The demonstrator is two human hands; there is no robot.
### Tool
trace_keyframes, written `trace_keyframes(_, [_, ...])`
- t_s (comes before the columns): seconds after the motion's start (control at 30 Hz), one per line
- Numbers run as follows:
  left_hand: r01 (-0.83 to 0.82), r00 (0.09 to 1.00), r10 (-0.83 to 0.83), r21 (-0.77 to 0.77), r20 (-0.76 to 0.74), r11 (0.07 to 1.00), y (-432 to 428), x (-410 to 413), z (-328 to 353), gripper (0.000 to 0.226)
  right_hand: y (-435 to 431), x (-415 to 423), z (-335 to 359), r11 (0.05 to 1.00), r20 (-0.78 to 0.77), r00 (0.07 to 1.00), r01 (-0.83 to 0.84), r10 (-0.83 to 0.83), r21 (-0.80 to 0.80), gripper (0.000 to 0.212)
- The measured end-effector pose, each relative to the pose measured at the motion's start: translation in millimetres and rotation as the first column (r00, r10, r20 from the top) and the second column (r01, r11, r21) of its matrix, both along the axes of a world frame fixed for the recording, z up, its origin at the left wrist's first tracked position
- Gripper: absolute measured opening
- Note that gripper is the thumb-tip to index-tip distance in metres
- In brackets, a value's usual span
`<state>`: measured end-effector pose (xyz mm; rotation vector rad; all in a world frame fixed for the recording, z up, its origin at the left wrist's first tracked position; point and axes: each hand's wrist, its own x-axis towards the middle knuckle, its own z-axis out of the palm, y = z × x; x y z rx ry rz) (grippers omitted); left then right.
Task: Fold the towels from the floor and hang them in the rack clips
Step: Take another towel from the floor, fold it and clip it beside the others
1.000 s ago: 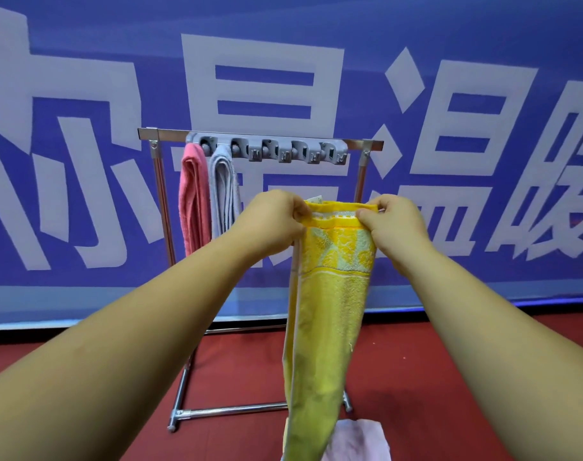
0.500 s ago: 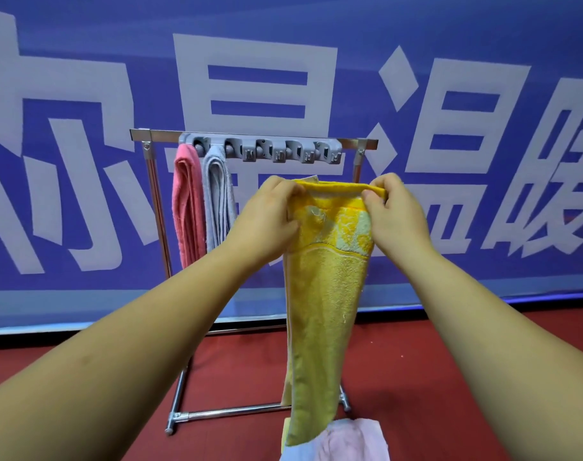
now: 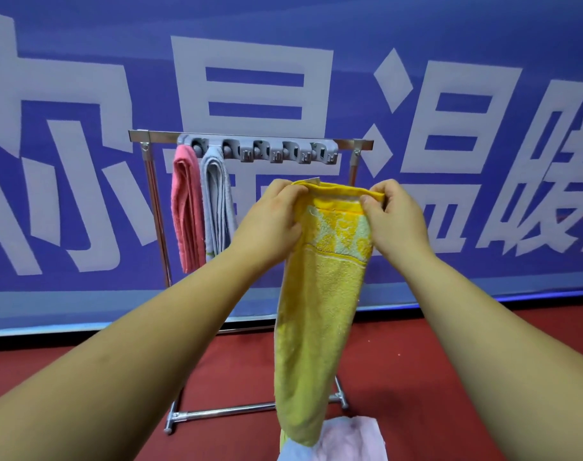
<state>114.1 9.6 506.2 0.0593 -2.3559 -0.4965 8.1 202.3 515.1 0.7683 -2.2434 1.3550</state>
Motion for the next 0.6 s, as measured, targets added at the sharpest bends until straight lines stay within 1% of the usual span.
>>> trace_keyframes(0.2, [0.0,1.0,-0.001,0.03,0.029,1.0,11.7,-2.9,-8.3,0.062,-8.5,6.6,-5.2,0.998,0.041,0.998,0.058,-0.058,0.002,0.009])
trace_keyframes(0.33, [0.026,0.999,-0.028,0.05,0.038,0.998,20.1,-2.7,-13.0,0.063,-20.2,16.4,-6.9,0.999,0.06,0.998,0.034,-0.034,0.009,0.008])
trace_keyframes(0.43, [0.049,0.998,-0.052,0.064,0.038,0.997,24.0,-1.8,-13.3,0.064,-28.4,22.1,-6.7,1.0,0.121,0.993,-0.002,0.002,0.001,0.01])
trace_keyframes(0.5, [0.065,0.997,-0.067,0.078,0.034,0.995,25.2,-0.8,-12.2,0.063,-32.2,26.1,-4.7,1.0,0.145,0.989,-0.011,0.007,0.026,0.011])
trace_keyframes(0.6, [0.088,0.996,-0.09,0.089,0.02,0.992,24.8,0.3,-10.9,0.061,-36.6,30.3,0.2,0.999,0.191,0.981,-0.037,0.03,0.03,0.008])
